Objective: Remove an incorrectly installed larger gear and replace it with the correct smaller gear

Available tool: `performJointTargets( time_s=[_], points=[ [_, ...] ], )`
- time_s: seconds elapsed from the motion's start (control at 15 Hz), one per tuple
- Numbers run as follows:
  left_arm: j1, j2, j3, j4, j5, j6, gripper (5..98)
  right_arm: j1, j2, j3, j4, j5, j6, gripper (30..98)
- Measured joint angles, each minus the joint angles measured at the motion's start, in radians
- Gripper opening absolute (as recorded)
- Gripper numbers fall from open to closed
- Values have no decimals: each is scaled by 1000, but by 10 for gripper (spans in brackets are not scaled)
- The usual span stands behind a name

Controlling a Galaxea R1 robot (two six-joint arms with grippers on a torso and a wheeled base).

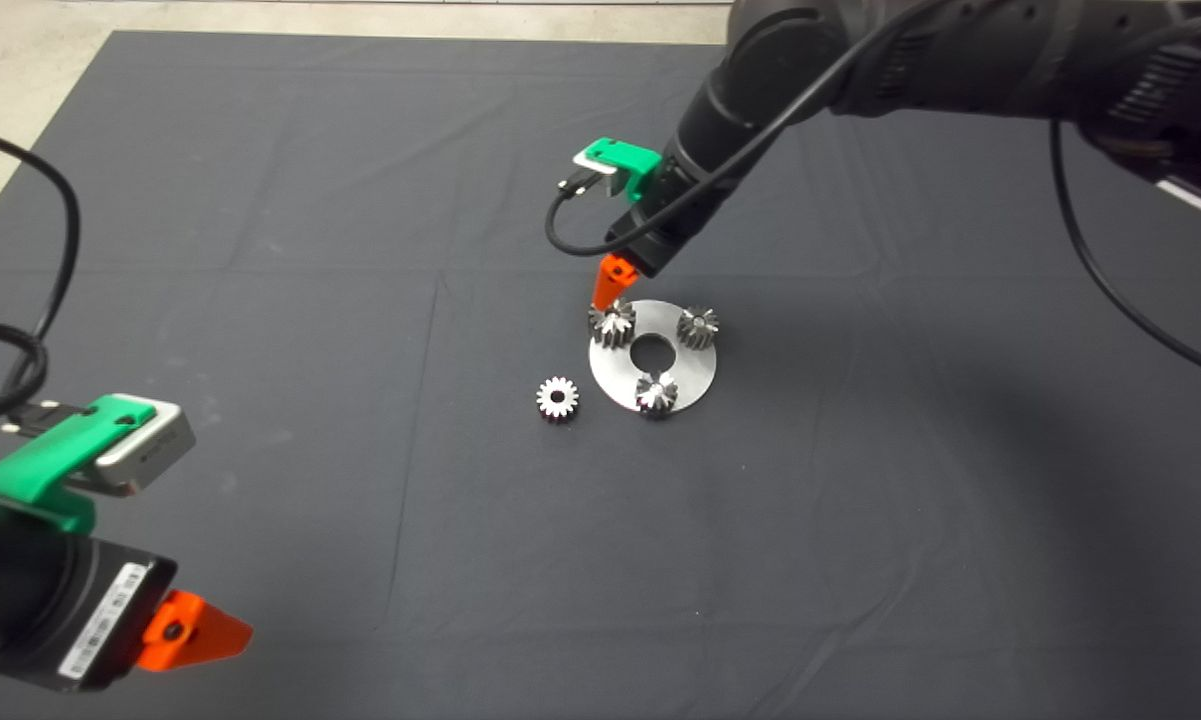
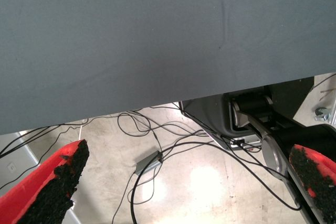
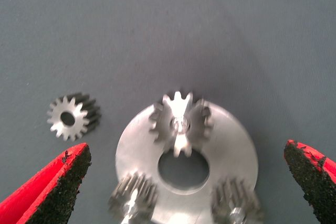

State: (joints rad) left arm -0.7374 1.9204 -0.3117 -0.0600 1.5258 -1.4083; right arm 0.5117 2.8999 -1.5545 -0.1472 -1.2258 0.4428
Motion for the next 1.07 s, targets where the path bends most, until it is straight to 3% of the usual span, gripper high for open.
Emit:
performJointTargets(
  time_s=[0.07,0.27,0.6,1.07],
  points=[
    [0,0,0,0,0,0,981,0,16,-26,-1,5,-43,971],
    [0,2,1,0,0,0,981,-17,32,-44,-11,13,-92,971],
    [0,2,2,0,0,0,981,-66,36,-43,-107,14,-95,971],
    [0,2,2,0,0,0,981,-124,42,-41,-126,21,-96,971]
  ],
)
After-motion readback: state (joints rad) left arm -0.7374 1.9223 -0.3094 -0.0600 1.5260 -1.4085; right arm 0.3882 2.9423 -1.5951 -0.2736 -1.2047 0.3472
